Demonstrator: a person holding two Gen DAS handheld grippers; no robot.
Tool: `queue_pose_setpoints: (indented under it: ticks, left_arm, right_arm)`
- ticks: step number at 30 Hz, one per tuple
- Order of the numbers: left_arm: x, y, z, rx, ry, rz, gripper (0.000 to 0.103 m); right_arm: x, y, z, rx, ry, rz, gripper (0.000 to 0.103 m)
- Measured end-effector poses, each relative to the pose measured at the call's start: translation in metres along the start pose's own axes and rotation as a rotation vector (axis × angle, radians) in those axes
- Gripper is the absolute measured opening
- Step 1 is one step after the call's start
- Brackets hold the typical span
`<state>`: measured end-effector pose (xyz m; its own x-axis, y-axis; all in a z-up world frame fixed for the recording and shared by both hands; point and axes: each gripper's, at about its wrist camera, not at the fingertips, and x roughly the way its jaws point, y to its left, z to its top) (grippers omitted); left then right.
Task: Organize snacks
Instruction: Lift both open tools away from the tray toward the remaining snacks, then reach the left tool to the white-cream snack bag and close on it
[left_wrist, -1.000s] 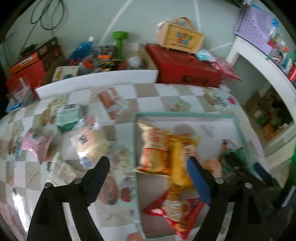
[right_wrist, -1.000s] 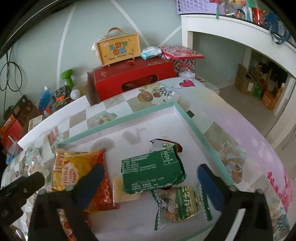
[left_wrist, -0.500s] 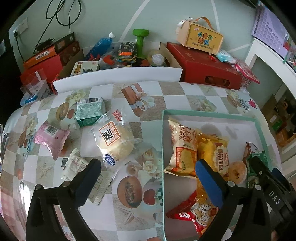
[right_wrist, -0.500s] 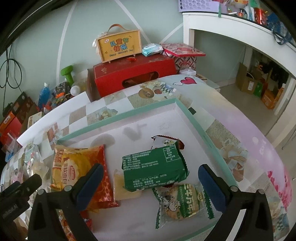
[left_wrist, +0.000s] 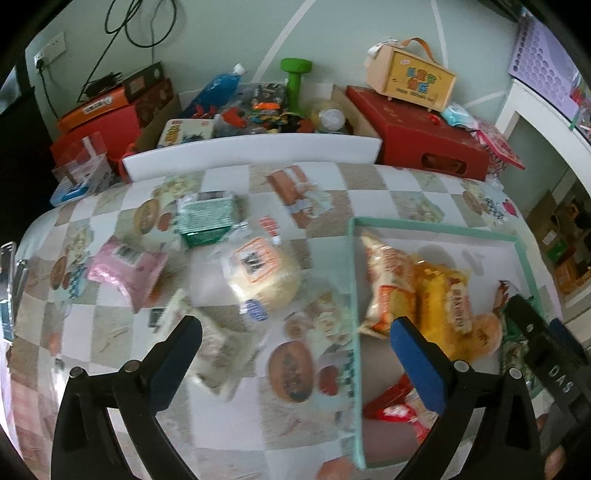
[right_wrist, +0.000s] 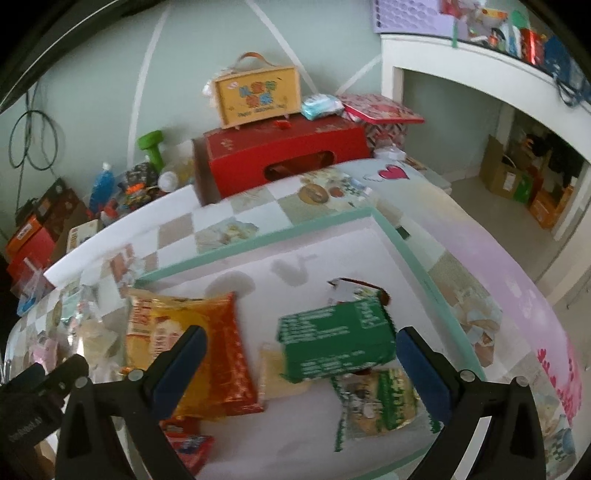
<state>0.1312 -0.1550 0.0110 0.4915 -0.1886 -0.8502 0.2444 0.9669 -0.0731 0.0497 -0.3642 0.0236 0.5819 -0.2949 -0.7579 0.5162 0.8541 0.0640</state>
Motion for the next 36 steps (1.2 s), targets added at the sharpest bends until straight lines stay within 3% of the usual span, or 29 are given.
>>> queue_pose_setpoints:
  ticks: [6,19,27,36]
  left_arm:
    - [-0.011,0.041,-0.003,-0.070,0.007,0.042,0.101]
    - [-0.033,0.144,-0.033,-0.265,0.019,0.169,0.101]
    - [-0.024,0.166,-0.043,-0.328,0.049,0.163,0.101]
    - [-0.004,0.162,-0.043,-0.350,0.069,0.117,0.101]
  right_arm:
    - [-0.012,0.028,0.002,-0.065,-0.023,0.020,0.103]
    - [-0.028,0.112,-0.012,-0.244,-0.037,0.145,0.103]
    - [-0.026,0.154,-0.033,-0.334,-0.006,0.212,0.103]
    - [-0.017,0.175,-0.049,-0.411,0.020,0.199,0.103]
